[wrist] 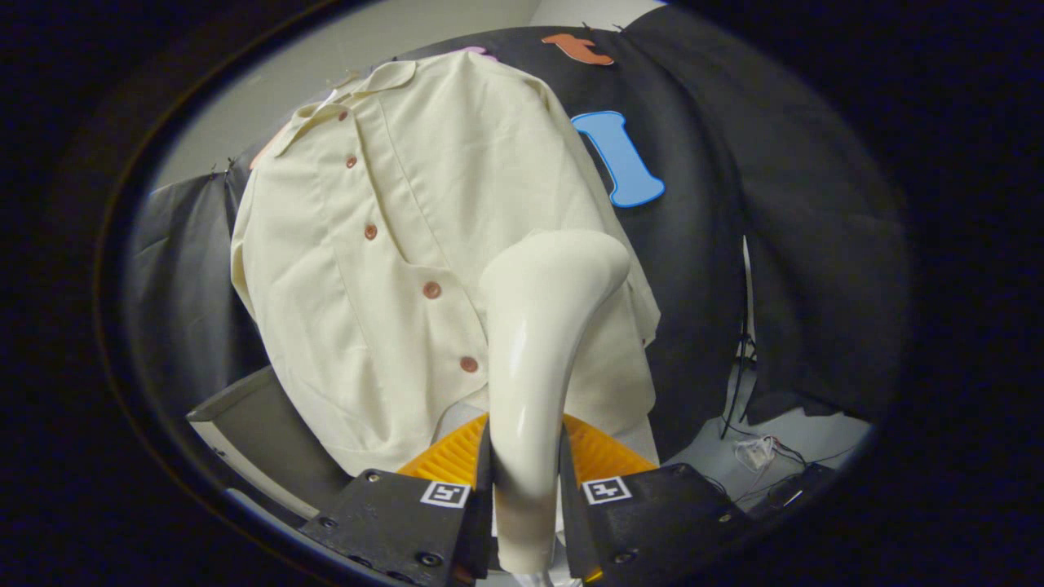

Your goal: Iron the clothes twice with a garment steamer, once on the left side and once on the right side.

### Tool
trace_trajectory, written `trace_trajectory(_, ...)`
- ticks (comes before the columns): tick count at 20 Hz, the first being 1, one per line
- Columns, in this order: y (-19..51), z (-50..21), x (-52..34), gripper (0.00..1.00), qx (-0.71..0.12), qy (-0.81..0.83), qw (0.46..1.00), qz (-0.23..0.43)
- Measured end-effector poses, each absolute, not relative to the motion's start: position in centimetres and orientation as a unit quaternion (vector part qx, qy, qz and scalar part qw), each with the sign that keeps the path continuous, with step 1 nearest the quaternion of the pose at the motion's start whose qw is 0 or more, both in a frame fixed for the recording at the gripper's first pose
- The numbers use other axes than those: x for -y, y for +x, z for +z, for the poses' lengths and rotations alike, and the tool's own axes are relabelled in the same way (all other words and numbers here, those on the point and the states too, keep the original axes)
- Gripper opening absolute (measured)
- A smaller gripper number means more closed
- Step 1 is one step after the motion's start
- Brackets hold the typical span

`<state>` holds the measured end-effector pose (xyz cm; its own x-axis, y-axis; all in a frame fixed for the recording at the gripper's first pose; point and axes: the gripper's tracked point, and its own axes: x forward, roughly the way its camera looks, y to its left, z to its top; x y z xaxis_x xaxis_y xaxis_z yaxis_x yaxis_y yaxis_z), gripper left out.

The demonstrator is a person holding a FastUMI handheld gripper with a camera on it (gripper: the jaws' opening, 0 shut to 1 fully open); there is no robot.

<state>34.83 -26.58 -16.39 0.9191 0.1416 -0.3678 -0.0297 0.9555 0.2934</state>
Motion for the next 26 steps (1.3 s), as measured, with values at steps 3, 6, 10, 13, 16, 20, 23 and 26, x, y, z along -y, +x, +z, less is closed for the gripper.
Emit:
trace_trajectory(3, 33.6, -19.5, 27.2, 0.36, -0.209, 0.158, 0.964, 0.038)
trace_trajectory(6, 32.5, -21.9, 28.0, 0.36, -0.222, 0.158, 0.962, 0.026)
trace_trajectory(10, 31.2, -24.1, 28.2, 0.36, -0.234, 0.167, 0.957, 0.02)
trace_trajectory(13, 30.1, -25.5, 28.4, 0.36, -0.242, 0.161, 0.957, 0.004)
trace_trajectory(16, 28.7, -25.2, 27.5, 0.36, -0.239, 0.168, 0.956, 0.003)
trace_trajectory(20, 26.9, -22.8, 25.3, 0.36, -0.229, 0.174, 0.958, 0.014)
trace_trajectory(23, 25.3, -19.9, 23.1, 0.36, -0.216, 0.168, 0.961, 0.025)
trace_trajectory(26, 23.9, -16.7, 20.8, 0.36, -0.2, 0.16, 0.966, 0.033)
